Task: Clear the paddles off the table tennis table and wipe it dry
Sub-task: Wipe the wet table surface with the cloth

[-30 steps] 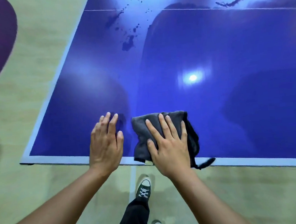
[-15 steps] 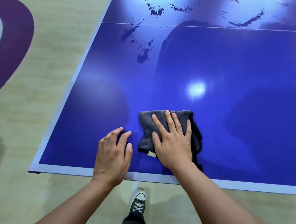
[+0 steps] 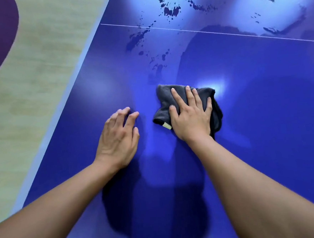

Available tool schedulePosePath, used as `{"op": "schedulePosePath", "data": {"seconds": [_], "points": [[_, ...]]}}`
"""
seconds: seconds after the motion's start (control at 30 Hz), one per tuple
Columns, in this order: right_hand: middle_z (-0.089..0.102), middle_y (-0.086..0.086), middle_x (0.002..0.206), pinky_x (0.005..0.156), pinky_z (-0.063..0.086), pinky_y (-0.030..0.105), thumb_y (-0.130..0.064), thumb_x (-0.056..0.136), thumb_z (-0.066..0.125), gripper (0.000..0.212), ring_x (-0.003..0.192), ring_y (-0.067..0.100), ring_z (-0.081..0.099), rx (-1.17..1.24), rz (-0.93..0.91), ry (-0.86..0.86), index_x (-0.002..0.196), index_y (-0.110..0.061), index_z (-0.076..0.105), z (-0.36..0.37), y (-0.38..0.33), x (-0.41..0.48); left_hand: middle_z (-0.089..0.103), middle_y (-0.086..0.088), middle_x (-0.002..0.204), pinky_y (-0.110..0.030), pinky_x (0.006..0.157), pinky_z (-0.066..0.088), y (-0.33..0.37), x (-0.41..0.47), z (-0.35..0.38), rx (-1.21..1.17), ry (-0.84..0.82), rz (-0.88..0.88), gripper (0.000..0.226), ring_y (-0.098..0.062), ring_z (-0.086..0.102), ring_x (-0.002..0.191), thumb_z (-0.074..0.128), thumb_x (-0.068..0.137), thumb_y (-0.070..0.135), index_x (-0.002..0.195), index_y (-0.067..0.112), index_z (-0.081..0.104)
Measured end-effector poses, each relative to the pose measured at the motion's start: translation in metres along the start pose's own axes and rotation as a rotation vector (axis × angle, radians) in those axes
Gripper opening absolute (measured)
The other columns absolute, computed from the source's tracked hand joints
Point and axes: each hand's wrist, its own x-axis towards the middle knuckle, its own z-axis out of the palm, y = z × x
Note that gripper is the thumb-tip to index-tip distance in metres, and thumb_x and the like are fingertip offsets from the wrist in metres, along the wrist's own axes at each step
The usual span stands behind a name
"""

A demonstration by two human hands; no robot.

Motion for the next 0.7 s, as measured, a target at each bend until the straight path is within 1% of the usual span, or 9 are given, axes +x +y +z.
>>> {"op": "schedulePosePath", "data": {"seconds": [0.13, 0.27, 0.37, 0.5, 0.7], "points": [[0.005, -0.003, 0.172, 0.124, -0.008, 0.056, -0.053, 0.103, 0.021, 0.057, 0.157, 0.011, -0.005, -0.004, 0.032, -0.009, 0.159, -0.051, 0.012, -0.003, -0.001, 0.087, 0.047, -0.018, 0.148, -0.053, 0.114, 0.035, -0.032, 0.097, 0.009, 0.026, -0.004, 0.026, 0.056, -0.042, 0.045, 0.137, 0.027, 0.099, 0.033, 0.142, 0.008, 0.052], [0.007, -0.003, 0.172, 0.124, -0.009, 0.055, -0.053, 0.103, 0.022, 0.056, 0.158, 0.011, -0.003, -0.01, 0.06, -0.01, 0.159, -0.051, 0.014, -0.005, -0.002, 0.17, 0.044, -0.019, 0.152, -0.053, 0.116, 0.032, -0.052, 0.179, 0.014, 0.025, -0.034, -0.035, 0.06, -0.042, 0.041, 0.139, 0.025, 0.098, 0.036, 0.146, 0.01, 0.049], [0.008, -0.003, 0.172, 0.124, -0.008, 0.055, -0.053, 0.103, 0.022, 0.056, 0.158, 0.011, -0.002, -0.011, 0.076, -0.006, 0.159, -0.051, 0.015, -0.006, -0.001, 0.223, 0.043, -0.015, 0.154, -0.05, 0.118, 0.027, -0.054, 0.192, 0.019, 0.028, 0.007, -0.078, 0.056, -0.038, 0.038, 0.142, 0.03, 0.098, 0.034, 0.147, 0.014, 0.048], [0.01, -0.002, 0.172, 0.124, -0.007, 0.056, -0.053, 0.103, 0.024, 0.056, 0.158, 0.012, 0.0, -0.005, 0.088, -0.003, 0.159, -0.051, 0.018, -0.009, -0.002, 0.288, 0.045, -0.016, 0.153, -0.05, 0.117, 0.028, -0.052, 0.191, 0.018, 0.016, 0.052, -0.075, 0.052, -0.038, 0.039, 0.141, 0.035, 0.099, 0.029, 0.146, 0.012, 0.05], [0.011, -0.002, 0.172, 0.124, -0.007, 0.055, -0.052, 0.102, 0.025, 0.056, 0.158, 0.013, 0.002, 0.007, 0.094, -0.001, 0.158, -0.051, 0.02, -0.01, -0.002, 0.337, 0.042, -0.014, 0.155, -0.048, 0.12, 0.026, -0.054, 0.191, 0.02, 0.025, 0.053, -0.061, 0.052, -0.035, 0.036, 0.145, 0.041, 0.098, 0.025, 0.149, 0.013, 0.047]]}}
